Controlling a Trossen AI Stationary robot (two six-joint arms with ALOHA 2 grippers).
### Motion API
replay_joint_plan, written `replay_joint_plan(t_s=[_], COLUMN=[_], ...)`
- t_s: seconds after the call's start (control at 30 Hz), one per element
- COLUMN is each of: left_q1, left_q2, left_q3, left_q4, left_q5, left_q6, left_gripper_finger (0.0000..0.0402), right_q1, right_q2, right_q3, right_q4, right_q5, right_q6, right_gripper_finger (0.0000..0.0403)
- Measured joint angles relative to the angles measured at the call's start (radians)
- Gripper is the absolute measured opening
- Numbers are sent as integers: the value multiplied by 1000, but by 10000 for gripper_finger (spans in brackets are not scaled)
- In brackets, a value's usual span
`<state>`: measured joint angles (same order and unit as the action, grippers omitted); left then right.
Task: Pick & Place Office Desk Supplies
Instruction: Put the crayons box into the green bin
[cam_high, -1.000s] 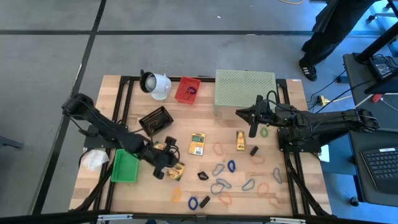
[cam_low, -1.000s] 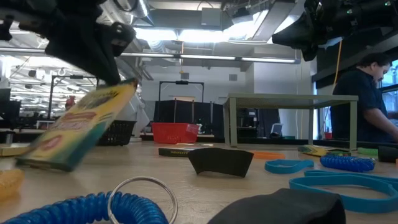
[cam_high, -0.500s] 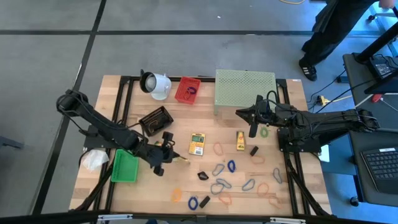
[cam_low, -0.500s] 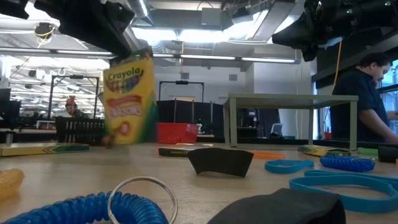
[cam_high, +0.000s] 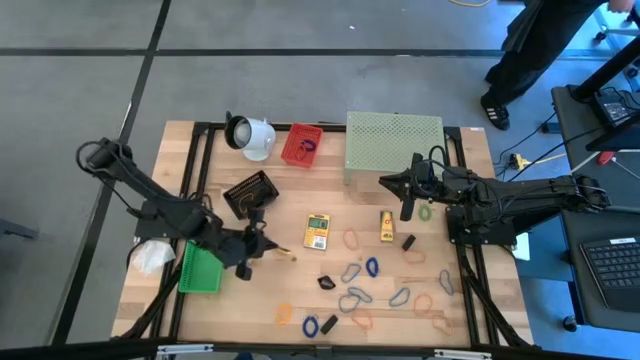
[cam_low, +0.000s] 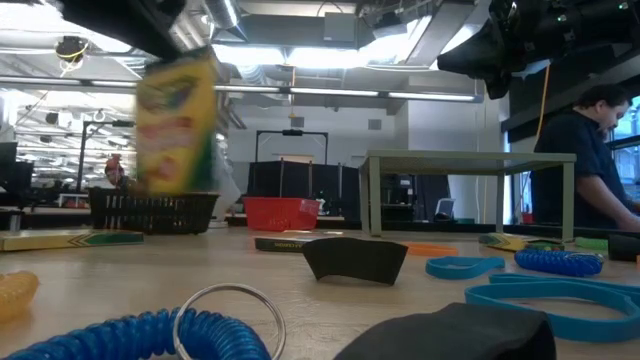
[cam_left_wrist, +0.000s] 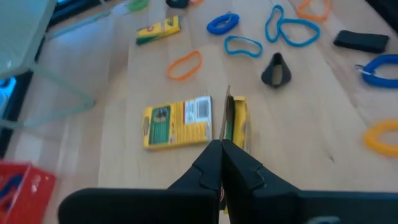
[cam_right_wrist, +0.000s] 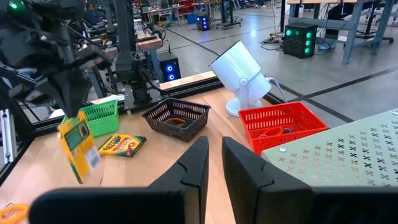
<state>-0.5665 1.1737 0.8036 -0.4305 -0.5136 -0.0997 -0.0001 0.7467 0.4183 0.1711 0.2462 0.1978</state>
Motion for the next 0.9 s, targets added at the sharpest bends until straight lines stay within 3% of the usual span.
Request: replay_joint_plan(t_s=[0.27, 0.43, 0.6, 0.9], left_q1=[-77, -111, -145, -208], left_q2=[-148, -203, -236, -267], left_q3=[0, 0, 0, 30], left_q4=[-239, -349, -375, -587], left_q5=[28, 181, 315, 509], left_q6=[-339, -594, -729, -1024], left_gripper_finger=[1, 1, 1, 1], right_q1=[0, 0, 0, 0], right_q2=[0, 0, 0, 0], right_q3=[0, 0, 0, 0], right_q4=[0, 0, 0, 1], right_q5=[0, 0, 0, 0], right_q6=[0, 0, 0, -22], right_gripper_finger=[49, 49, 49, 49])
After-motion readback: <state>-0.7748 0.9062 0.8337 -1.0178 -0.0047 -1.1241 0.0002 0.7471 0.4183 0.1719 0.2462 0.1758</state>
